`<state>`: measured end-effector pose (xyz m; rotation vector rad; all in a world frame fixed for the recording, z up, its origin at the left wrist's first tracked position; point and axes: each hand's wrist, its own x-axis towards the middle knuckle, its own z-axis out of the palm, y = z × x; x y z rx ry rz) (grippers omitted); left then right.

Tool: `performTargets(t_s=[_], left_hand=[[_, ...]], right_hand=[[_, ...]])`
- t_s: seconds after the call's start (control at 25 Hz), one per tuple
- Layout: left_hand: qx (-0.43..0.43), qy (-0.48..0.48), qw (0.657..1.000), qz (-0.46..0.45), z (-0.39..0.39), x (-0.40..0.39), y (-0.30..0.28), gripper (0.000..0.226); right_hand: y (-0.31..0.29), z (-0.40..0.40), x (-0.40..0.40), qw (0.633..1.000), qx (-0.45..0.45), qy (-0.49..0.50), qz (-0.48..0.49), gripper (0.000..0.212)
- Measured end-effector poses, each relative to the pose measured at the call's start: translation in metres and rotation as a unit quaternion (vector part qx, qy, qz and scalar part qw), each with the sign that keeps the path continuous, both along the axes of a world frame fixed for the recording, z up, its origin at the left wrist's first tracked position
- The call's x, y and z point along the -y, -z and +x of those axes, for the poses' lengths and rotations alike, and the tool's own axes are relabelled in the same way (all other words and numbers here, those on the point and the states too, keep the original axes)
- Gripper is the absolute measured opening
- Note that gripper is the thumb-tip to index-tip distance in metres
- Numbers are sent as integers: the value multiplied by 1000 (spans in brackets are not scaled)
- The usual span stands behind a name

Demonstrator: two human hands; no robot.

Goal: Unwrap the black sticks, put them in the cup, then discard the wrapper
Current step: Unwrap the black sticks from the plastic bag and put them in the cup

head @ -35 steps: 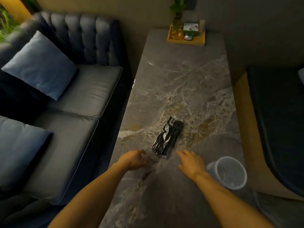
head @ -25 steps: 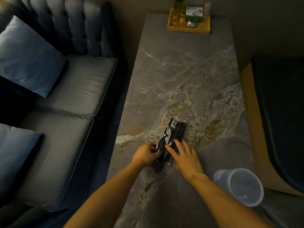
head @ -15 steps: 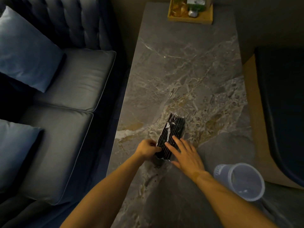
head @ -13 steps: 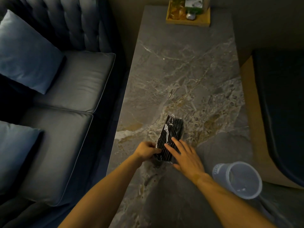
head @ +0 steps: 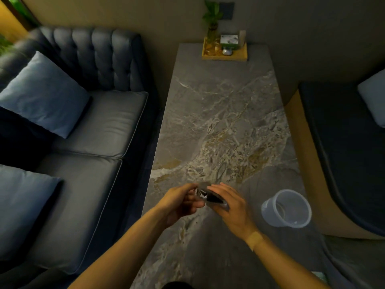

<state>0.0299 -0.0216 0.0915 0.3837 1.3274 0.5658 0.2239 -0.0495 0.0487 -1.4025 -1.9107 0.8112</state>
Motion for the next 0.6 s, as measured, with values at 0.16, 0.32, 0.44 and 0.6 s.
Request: performTargets(t_s=[0.16,0.32,0.44,0.6], left_hand=[[-27,54,993,103,-9,27,-15,23],[-147,151,950,229,-6,62,-9,25],[-179,238,903,310,11,88,8,73],[-294,374,765,434,25,107,36,89]], right_hand=[[-25,17,14,967,-153,12,-203,33],[-22,34,31,939,-176,4,-296,23],[-9,34,50,921,-200,35,-332,20],[1,34,72,871,-265,96,-401,28]])
